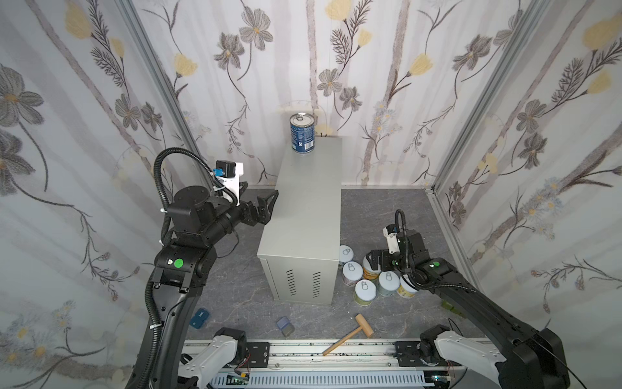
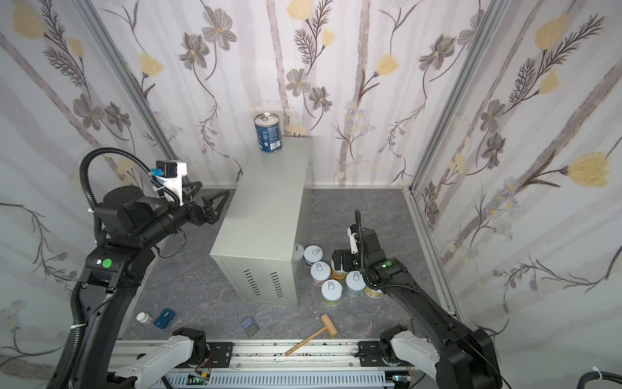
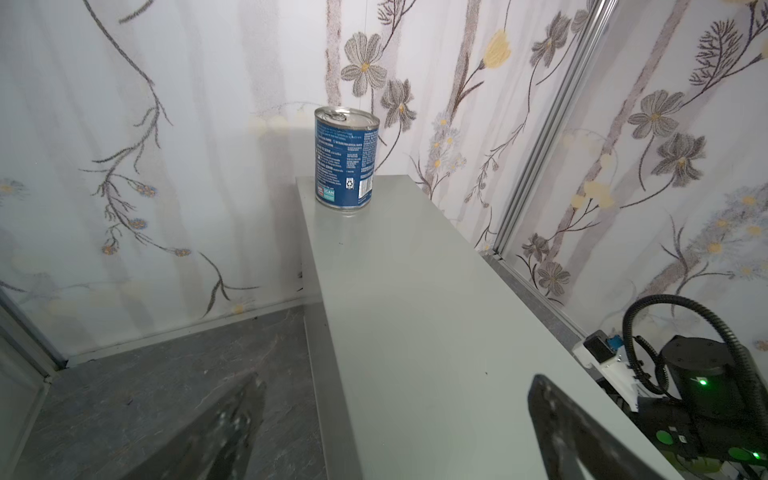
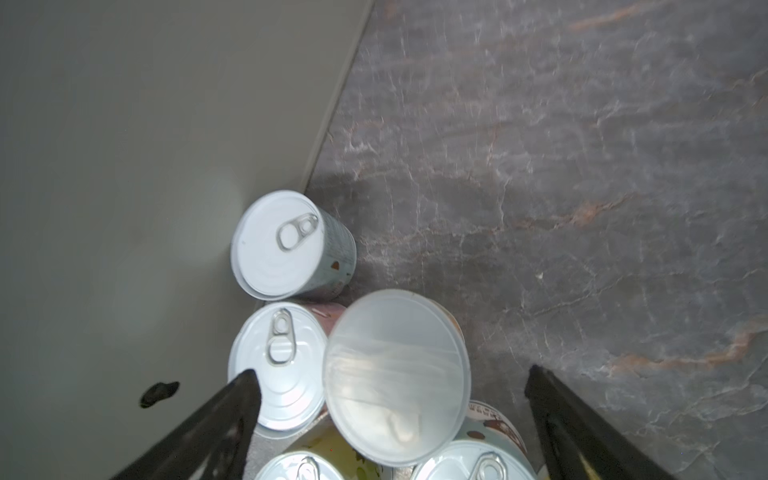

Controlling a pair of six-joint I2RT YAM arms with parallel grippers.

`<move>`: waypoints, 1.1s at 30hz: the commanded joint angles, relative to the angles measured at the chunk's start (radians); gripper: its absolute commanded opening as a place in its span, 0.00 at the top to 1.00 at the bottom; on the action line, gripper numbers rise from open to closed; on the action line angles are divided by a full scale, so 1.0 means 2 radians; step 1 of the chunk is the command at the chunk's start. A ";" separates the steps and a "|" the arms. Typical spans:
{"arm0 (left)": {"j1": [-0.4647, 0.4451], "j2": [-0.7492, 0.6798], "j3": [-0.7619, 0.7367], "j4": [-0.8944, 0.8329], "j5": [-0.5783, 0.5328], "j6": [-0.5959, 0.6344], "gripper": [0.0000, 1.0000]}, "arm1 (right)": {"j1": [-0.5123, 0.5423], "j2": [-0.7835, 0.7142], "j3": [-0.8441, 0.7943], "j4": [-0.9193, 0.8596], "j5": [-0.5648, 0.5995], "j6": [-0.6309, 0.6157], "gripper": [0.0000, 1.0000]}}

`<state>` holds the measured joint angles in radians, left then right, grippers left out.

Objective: Place and organize the canned foods onto the counter
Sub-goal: 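Open the left gripper and withdraw it while the right gripper descends onto the orange-label can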

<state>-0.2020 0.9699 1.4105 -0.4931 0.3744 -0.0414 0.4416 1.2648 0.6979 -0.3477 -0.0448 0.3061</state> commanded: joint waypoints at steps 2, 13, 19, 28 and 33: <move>0.000 -0.021 -0.029 -0.003 0.034 -0.015 0.00 | 0.014 0.033 -0.015 0.050 0.016 0.023 0.01; 0.001 -0.047 -0.065 0.006 0.056 -0.024 0.00 | 0.033 0.095 -0.021 0.091 0.054 0.046 0.20; 0.001 -0.046 -0.069 0.010 0.059 -0.029 0.00 | 0.034 0.096 -0.017 0.098 0.079 0.047 0.39; 0.000 -0.036 -0.072 0.026 0.097 -0.045 0.00 | 0.037 0.097 0.021 0.079 0.108 0.012 0.63; -0.003 -0.035 -0.064 0.021 0.143 -0.038 0.00 | 0.037 0.081 0.069 0.059 0.088 -0.032 0.71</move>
<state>-0.2058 0.8986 1.2682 -0.4759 0.5797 -0.1173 0.5152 1.4437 0.7959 -0.2646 0.1349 0.3122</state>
